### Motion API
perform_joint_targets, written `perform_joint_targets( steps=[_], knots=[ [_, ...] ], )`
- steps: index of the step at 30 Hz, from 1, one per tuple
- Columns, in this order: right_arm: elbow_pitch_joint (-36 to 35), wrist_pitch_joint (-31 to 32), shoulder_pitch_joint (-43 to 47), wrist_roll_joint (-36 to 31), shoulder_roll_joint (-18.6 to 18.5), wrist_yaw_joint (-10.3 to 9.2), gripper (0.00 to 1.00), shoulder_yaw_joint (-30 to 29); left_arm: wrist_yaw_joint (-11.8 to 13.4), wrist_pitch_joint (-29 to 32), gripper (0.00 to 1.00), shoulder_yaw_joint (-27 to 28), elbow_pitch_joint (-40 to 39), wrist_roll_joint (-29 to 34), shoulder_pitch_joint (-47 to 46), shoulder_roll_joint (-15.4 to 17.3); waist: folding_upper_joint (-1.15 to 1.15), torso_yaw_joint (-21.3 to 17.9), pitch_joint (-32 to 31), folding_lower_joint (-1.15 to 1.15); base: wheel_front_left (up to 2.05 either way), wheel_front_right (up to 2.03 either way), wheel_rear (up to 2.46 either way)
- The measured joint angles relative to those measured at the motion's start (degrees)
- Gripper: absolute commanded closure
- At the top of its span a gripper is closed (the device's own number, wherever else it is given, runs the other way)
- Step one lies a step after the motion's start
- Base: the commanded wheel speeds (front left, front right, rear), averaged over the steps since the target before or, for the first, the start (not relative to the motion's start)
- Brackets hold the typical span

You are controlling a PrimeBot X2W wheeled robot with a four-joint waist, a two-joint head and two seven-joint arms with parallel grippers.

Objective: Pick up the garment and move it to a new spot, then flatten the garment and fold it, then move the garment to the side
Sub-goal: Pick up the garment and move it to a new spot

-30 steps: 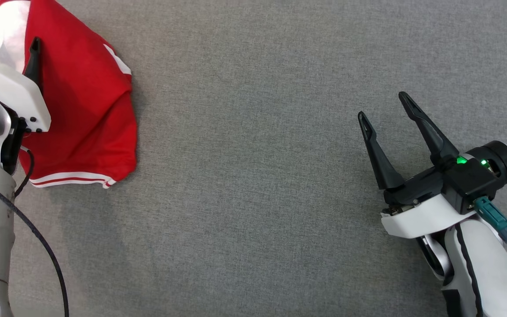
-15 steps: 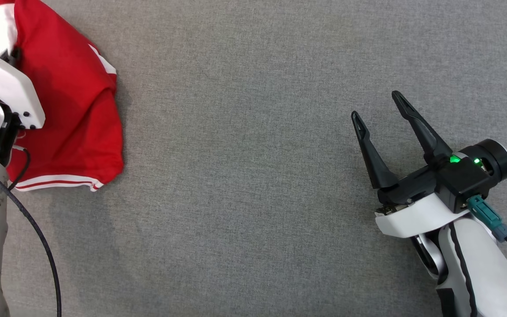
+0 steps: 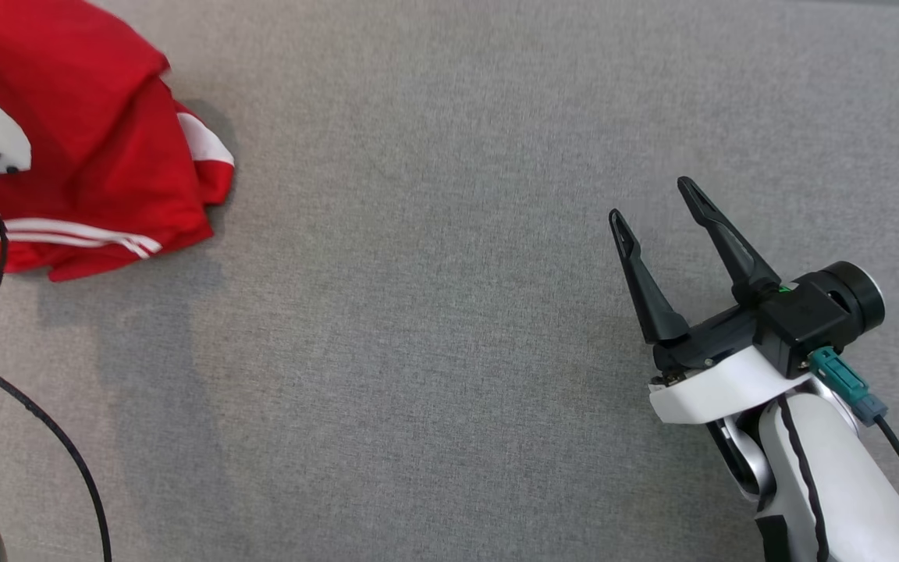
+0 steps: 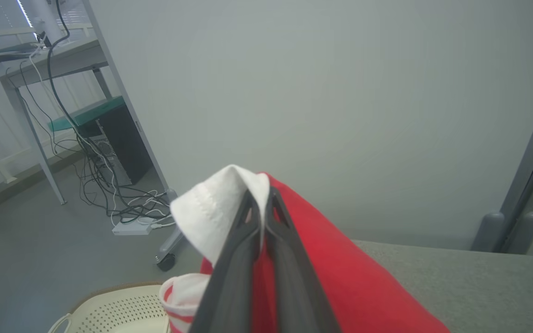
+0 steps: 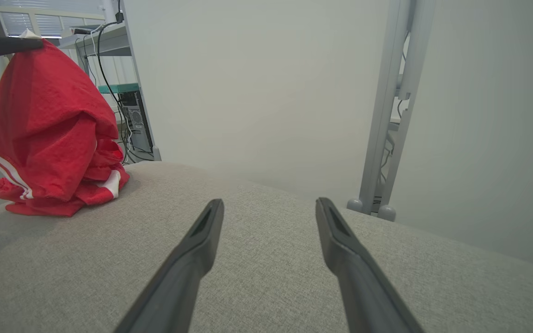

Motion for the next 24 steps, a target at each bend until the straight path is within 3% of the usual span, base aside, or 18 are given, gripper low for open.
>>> perform_joint_targets(
  steps=[4, 10, 24],
  knots=[
    [0.4, 0.0, 0.2, 0.5, 0.8, 0.00, 0.00, -0.1, 0.4, -3.7, 1.00, 0.3, -4.4, -0.1, -0.1, 0.0, 0.00, -0.3, -2.8, 0.00, 0.00, 0.00, 0.00],
    [0.9, 0.0, 1.2, 2.6, 2.0, 0.00, 0.00, -1.6, -2.0, -4.9, 1.00, -2.0, -13.0, -0.5, 1.1, -2.3, 0.00, -1.8, -6.3, 0.00, 0.00, 0.00, 0.00],
    [-0.2, -0.1, 0.9, 2.0, 2.7, 0.00, 0.00, -9.3, -4.3, 6.2, 1.00, -15.8, -33.4, -0.5, 10.7, -11.5, 0.00, -12.0, -8.1, 0.00, 0.00, 0.00, 0.00]
  ],
)
